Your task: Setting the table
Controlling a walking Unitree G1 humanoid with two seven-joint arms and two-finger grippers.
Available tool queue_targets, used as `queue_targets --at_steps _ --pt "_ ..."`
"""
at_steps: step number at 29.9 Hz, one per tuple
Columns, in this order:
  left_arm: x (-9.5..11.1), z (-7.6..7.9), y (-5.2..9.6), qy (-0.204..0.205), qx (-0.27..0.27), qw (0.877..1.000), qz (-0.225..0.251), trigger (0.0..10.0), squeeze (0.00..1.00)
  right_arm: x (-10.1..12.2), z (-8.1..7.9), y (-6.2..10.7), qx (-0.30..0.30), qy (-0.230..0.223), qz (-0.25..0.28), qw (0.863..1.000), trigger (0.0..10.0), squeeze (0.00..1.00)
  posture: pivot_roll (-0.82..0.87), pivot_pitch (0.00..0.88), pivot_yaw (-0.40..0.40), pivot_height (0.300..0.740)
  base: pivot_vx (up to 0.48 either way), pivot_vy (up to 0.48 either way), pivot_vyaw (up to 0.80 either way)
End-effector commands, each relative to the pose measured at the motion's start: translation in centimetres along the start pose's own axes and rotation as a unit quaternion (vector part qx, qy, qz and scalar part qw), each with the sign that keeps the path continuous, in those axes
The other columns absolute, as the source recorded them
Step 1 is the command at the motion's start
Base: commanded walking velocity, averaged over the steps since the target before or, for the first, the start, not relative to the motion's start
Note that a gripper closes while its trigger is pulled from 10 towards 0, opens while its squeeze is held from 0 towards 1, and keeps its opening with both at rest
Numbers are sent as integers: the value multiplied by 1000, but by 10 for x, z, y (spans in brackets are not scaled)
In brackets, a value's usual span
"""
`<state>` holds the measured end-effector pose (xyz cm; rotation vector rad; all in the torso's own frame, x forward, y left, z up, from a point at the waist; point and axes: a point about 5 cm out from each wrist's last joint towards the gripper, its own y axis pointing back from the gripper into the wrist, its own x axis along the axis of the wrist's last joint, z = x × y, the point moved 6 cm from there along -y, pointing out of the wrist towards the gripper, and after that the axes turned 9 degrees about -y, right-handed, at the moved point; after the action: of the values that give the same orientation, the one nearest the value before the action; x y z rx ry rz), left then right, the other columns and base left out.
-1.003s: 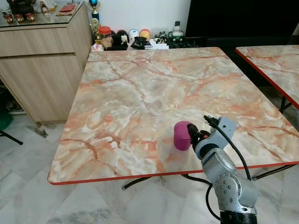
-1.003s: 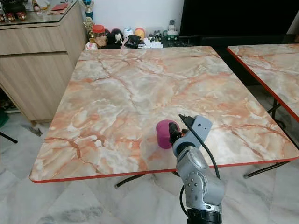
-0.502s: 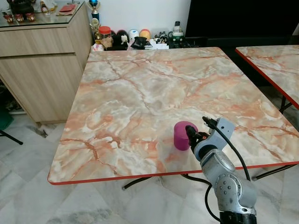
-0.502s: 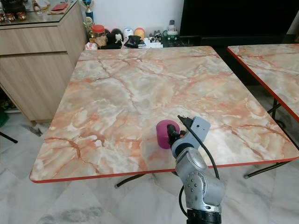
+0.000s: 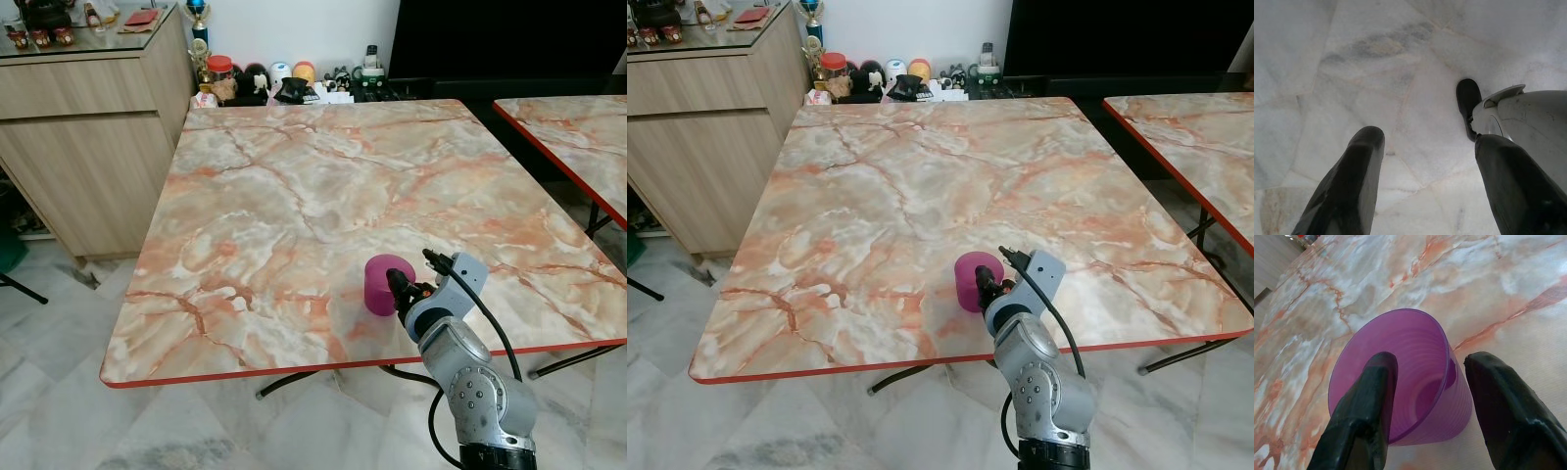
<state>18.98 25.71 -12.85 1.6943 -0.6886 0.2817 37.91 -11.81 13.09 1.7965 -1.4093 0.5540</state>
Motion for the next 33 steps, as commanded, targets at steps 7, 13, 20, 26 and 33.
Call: queue_targets --at_steps 7,13,20,26,33 --pt "-13 2 2 -7 -5 1000 -22 10000 0 -5 6 0 -9 -5 -6 1000 0 0 11 126 0 740 0 0 0" --pt "-13 2 2 -8 -5 1000 -22 10000 0 -5 6 -1 -8 -6 -5 1000 0 0 11 126 0 740 0 0 0" --pt "-13 2 3 -9 -7 1000 -22 10000 0 -5 6 -1 -8 -7 -4 1000 0 0 10 125 0 740 0 0 0" --pt "-14 2 3 -9 -6 1000 -21 10000 0 -4 6 0 -10 -7 -3 1000 0 0 11 126 -1 740 0 0 0" --pt "-13 2 3 -9 -5 1000 -20 10000 0 2 6 0 -12 -4 17 1000 0 0 9 127 -1 740 0 0 0"
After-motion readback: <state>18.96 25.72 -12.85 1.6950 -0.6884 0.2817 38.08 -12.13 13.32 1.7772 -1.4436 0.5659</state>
